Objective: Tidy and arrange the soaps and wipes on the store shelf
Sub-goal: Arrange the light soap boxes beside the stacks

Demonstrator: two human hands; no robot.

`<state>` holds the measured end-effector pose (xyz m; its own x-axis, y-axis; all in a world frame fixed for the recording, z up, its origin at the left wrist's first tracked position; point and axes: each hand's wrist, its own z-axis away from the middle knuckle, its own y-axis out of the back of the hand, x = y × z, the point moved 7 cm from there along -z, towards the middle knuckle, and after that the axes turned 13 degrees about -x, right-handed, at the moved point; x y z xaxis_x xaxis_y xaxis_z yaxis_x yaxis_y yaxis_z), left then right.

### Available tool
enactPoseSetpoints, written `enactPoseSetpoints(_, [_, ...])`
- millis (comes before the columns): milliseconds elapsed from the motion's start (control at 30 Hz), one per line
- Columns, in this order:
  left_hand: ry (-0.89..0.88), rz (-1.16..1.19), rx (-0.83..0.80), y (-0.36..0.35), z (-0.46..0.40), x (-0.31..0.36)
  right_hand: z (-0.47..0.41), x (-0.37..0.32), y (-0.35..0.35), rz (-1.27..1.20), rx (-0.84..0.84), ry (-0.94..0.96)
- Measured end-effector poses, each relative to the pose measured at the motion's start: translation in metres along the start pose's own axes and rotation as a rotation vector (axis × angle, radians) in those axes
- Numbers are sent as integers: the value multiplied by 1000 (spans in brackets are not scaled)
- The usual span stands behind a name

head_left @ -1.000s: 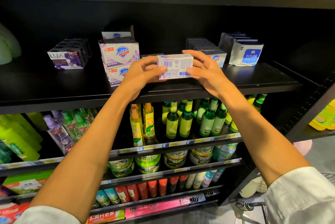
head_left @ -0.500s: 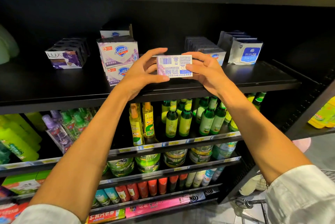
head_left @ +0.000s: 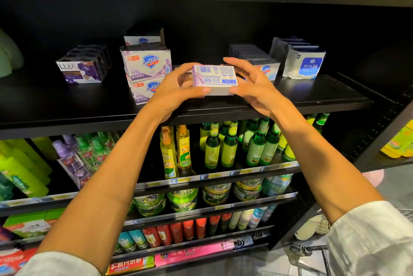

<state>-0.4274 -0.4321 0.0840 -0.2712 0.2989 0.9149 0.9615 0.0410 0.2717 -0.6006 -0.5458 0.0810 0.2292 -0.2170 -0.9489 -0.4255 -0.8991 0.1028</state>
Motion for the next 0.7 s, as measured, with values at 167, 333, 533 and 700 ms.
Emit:
enactPoseSetpoints(167, [8,9,-8,-2,0,1,0,1,-1,25,3,-7])
enactPoseSetpoints(333, [-16,32,-15,-2,3,4,1,0,0,11,36,-6])
enactPoseSetpoints(533, [-46,-23,-64,-3,3,5,1,1,0,-2,66,-37])
enactPoseSetpoints(700, [-71,-14,-4,0,3,6,0,2,-2,-6,45,-37])
